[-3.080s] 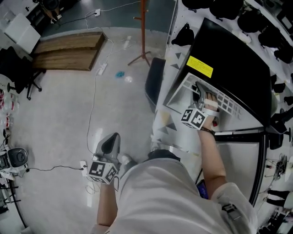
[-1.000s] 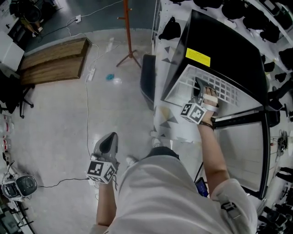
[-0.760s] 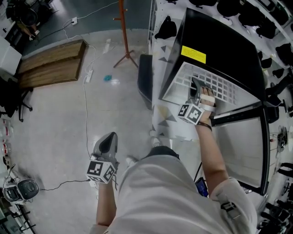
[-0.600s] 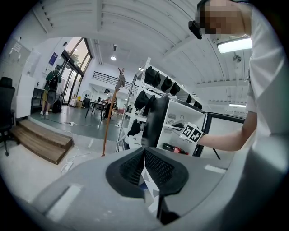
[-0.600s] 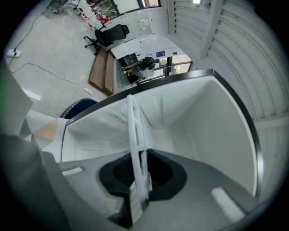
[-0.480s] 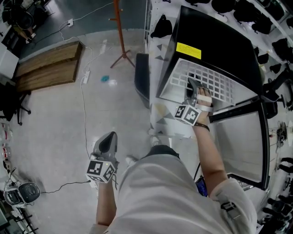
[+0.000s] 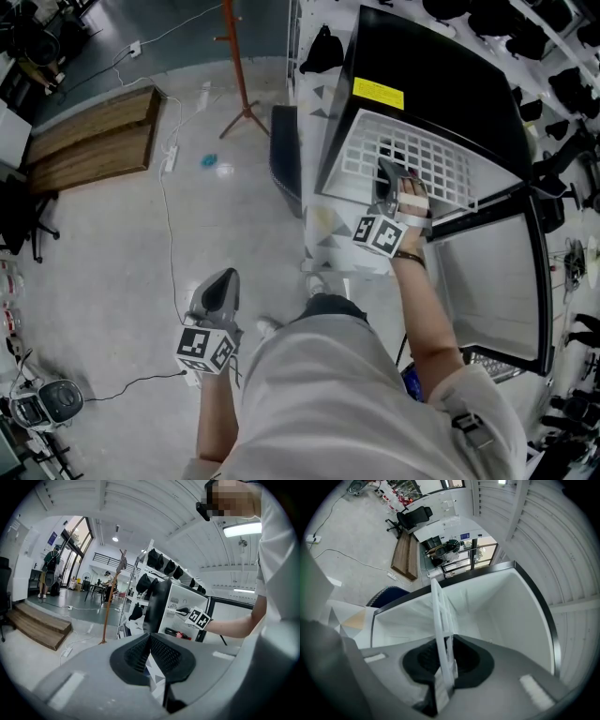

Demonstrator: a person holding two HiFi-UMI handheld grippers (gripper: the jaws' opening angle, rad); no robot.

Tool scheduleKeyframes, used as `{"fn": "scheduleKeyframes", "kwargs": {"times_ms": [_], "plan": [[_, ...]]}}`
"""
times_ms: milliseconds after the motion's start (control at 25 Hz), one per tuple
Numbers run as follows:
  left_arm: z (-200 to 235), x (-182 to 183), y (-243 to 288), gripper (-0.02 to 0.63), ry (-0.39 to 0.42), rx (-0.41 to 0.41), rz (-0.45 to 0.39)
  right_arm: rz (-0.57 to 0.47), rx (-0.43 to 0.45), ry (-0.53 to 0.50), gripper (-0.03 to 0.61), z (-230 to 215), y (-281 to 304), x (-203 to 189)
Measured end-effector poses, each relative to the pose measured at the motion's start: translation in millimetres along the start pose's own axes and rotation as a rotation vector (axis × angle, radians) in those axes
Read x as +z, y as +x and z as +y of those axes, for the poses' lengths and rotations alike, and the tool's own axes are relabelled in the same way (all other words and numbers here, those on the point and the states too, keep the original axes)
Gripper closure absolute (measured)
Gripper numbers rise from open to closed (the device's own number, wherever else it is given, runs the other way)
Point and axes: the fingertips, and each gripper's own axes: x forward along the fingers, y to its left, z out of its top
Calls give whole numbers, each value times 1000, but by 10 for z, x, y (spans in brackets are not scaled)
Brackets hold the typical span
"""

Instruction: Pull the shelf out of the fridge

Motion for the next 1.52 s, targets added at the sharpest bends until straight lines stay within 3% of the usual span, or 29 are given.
{"fn": "scheduleKeyframes", "kwargs": {"times_ms": [920, 1520], "plan": [[-68, -51, -88, 604, -6, -31, -11, 9, 12, 34, 535, 33, -291, 40], [-42, -70, -71, 604, -12, -38, -7, 12, -13, -7, 514, 84, -361, -24]]}}
